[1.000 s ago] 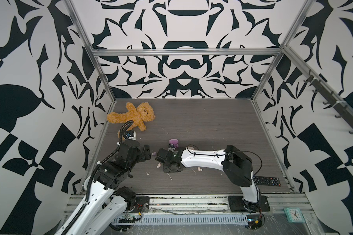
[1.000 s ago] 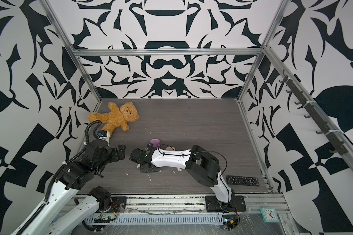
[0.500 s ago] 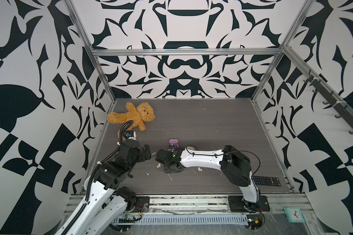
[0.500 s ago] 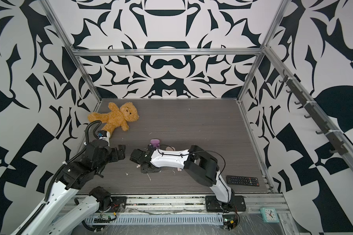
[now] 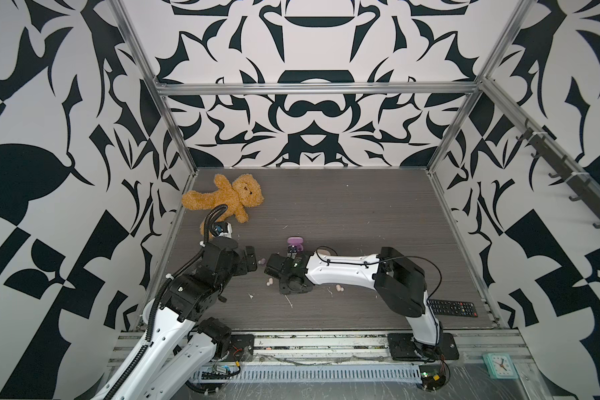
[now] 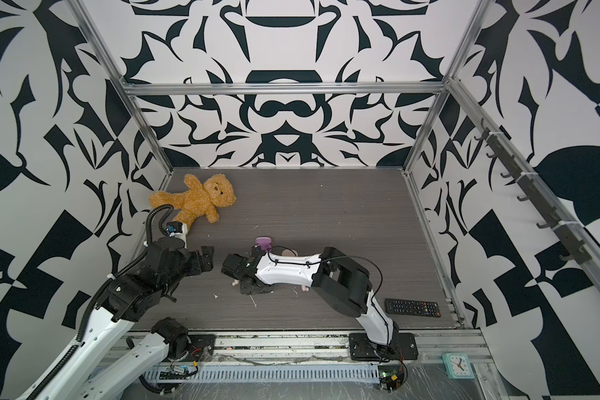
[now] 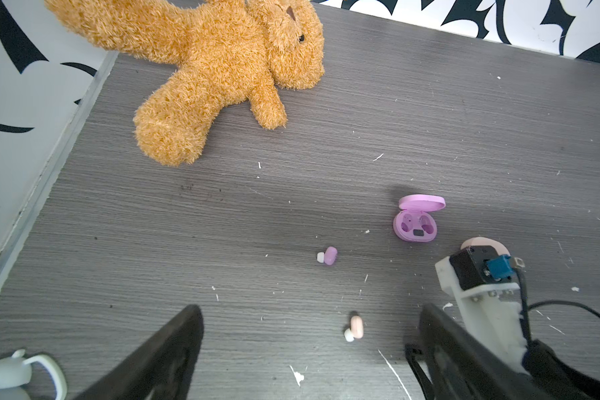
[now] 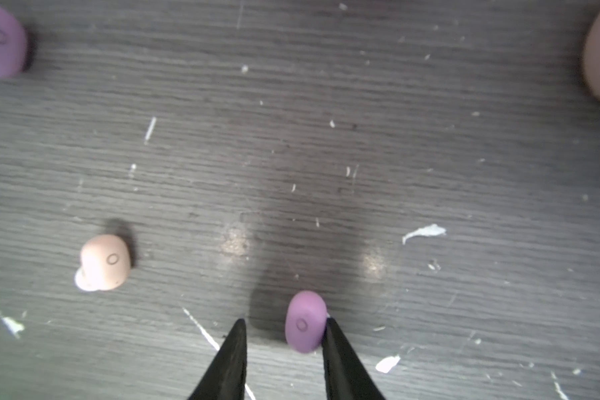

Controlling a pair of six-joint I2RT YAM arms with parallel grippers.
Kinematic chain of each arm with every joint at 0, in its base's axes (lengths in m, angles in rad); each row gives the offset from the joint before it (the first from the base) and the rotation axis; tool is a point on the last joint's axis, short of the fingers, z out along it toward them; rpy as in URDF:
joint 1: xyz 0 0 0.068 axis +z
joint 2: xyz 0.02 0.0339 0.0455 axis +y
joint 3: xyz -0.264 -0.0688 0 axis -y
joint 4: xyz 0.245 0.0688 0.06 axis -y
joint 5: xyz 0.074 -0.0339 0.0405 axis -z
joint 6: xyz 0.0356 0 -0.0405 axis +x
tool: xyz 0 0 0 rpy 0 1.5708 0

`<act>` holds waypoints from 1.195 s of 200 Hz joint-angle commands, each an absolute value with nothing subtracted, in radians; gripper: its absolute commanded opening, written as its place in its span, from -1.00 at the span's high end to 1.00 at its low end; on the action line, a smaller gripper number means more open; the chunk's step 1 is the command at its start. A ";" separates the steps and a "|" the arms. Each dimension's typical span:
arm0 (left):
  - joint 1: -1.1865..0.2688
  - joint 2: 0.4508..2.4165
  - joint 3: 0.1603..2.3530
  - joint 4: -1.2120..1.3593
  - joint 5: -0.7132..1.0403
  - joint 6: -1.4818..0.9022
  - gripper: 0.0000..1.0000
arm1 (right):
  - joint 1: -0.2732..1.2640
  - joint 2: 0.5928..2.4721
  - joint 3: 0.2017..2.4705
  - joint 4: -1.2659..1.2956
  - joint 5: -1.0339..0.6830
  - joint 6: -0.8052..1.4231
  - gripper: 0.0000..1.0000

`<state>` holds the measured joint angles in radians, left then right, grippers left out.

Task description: Insert the wireless bluetooth earbuds into the charging case

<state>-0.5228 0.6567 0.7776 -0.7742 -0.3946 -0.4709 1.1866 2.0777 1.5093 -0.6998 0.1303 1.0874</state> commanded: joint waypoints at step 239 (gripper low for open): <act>-0.519 0.666 0.763 -0.770 -0.374 -0.466 -1.00 | 1.160 2.200 1.669 -0.884 0.230 0.966 0.35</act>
<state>-0.5228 0.6643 0.7776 -0.7734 -0.3771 -0.4706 1.1652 2.1700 1.6478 -0.8261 0.1967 0.9894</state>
